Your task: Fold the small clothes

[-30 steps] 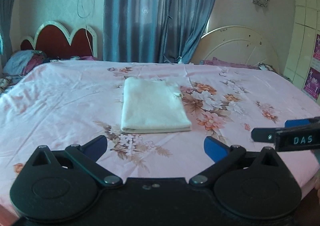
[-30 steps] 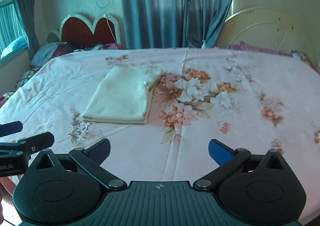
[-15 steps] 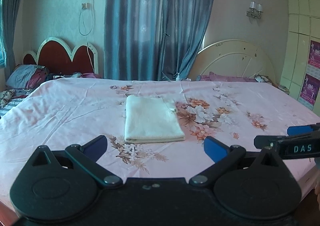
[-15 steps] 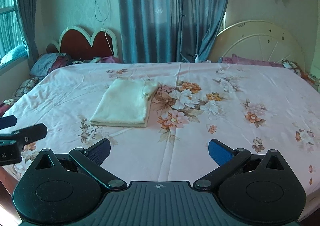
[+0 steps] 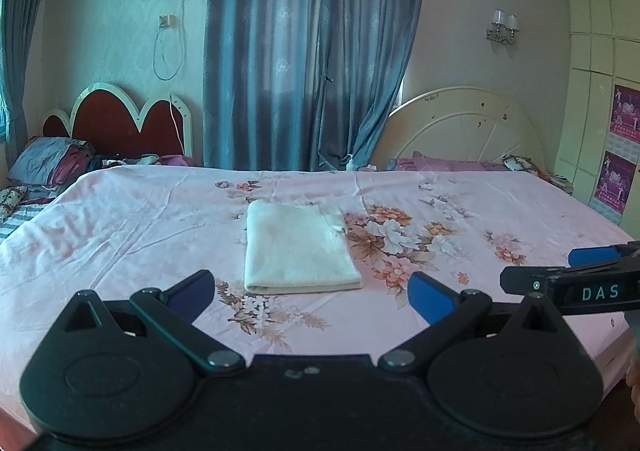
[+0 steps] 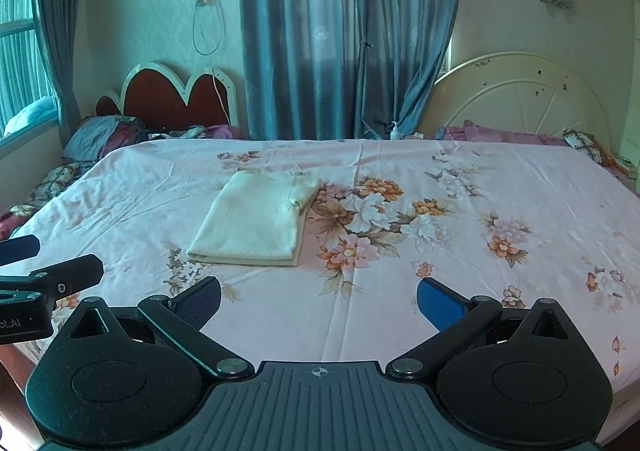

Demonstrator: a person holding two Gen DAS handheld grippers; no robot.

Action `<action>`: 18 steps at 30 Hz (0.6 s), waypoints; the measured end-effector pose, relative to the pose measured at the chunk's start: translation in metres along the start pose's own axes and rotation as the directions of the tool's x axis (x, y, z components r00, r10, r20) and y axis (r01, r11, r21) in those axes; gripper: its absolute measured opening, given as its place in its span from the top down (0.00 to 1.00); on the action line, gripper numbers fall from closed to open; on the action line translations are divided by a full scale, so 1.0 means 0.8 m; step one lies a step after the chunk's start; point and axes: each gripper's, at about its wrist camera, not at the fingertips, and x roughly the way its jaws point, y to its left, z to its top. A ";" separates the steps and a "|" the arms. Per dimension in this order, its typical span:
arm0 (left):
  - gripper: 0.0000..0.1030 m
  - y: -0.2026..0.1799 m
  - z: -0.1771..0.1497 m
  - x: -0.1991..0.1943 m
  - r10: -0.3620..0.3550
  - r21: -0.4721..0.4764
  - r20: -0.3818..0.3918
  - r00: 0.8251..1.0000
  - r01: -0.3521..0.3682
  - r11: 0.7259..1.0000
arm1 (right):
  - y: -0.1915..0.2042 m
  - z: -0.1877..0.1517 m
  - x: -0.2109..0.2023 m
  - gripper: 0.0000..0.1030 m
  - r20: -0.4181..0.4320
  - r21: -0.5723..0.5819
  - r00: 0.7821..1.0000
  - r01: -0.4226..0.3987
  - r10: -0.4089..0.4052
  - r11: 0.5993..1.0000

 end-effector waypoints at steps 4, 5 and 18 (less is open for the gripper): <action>0.01 0.000 0.001 0.000 0.000 -0.002 0.008 1.000 0.000 1.000 | 0.001 0.002 -0.001 0.00 0.004 -0.008 1.000 -0.004 0.004 1.000; 0.01 0.001 0.002 0.000 0.002 -0.004 0.009 1.000 -0.002 1.000 | 0.002 0.003 -0.001 0.00 0.006 -0.011 1.000 -0.005 0.005 1.000; 0.01 0.002 0.005 0.001 0.006 -0.004 0.017 1.000 -0.006 1.000 | 0.002 0.007 -0.002 0.00 0.011 -0.020 1.000 -0.017 0.018 1.000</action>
